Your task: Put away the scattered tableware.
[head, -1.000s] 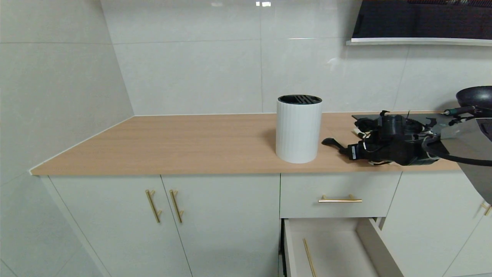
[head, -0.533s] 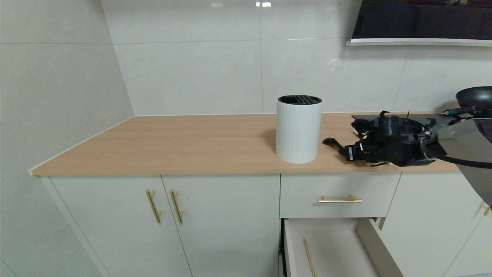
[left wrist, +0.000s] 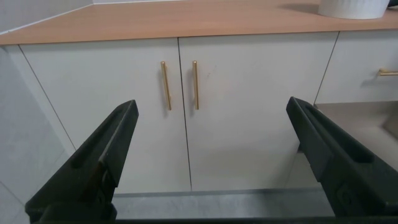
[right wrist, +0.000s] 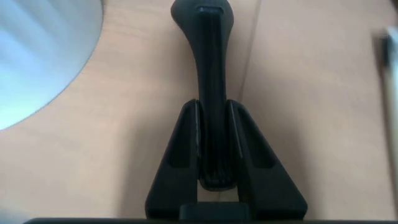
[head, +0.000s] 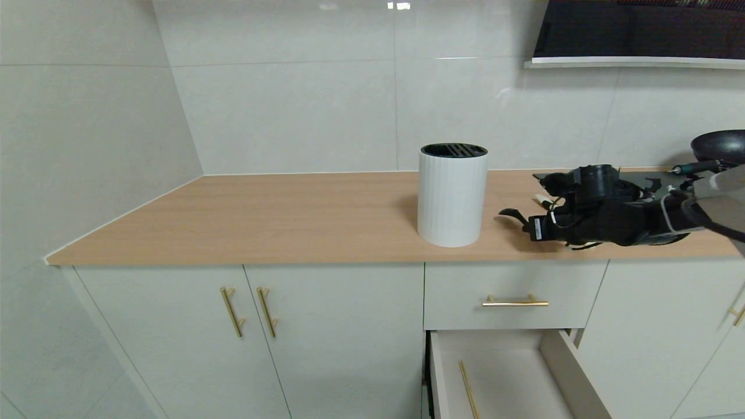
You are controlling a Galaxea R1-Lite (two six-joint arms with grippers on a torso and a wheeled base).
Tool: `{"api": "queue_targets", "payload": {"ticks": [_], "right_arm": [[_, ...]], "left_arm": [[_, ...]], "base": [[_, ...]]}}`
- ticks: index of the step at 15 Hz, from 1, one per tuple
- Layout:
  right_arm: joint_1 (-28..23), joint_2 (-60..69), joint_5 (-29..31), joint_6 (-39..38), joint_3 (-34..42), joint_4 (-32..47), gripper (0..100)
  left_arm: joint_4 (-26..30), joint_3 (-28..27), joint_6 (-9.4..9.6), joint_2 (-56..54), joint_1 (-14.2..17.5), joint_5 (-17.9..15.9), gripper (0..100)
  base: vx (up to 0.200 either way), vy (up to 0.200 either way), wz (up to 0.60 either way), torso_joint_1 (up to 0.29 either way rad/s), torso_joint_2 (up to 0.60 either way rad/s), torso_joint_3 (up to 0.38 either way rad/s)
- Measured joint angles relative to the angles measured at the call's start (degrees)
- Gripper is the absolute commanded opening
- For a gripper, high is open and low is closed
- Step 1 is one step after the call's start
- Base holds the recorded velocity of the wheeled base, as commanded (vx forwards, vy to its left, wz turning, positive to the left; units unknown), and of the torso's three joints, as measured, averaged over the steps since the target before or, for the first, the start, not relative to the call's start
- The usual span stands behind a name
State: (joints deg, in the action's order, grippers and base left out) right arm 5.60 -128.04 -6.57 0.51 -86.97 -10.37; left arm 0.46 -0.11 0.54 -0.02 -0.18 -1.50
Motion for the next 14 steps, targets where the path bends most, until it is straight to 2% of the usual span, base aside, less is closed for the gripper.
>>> {"api": "queue_targets", "payload": {"ticks": [7, 11, 14], "right_arm": [[2.1, 22.5, 1.0, -8.0, 25.6, 3.7, 0], [3.1, 33.7, -2.7, -9.0, 41.5, 4.1, 0], [4.9, 37.6, -3.1, -9.2, 47.9, 3.9, 0]], "left_arm": [[0.0, 0.0, 0.00, 0.0, 0.0, 0.0, 100], [0.0, 0.0, 0.00, 0.0, 0.0, 0.0, 100], [0.0, 0.0, -0.02, 0.0, 0.0, 0.0, 100]], "base": [[0.000, 0.000, 0.00, 0.000, 0.00, 0.000], [0.000, 0.000, 0.00, 0.000, 0.00, 0.000], [0.000, 0.000, 0.00, 0.000, 0.00, 0.000]]}}
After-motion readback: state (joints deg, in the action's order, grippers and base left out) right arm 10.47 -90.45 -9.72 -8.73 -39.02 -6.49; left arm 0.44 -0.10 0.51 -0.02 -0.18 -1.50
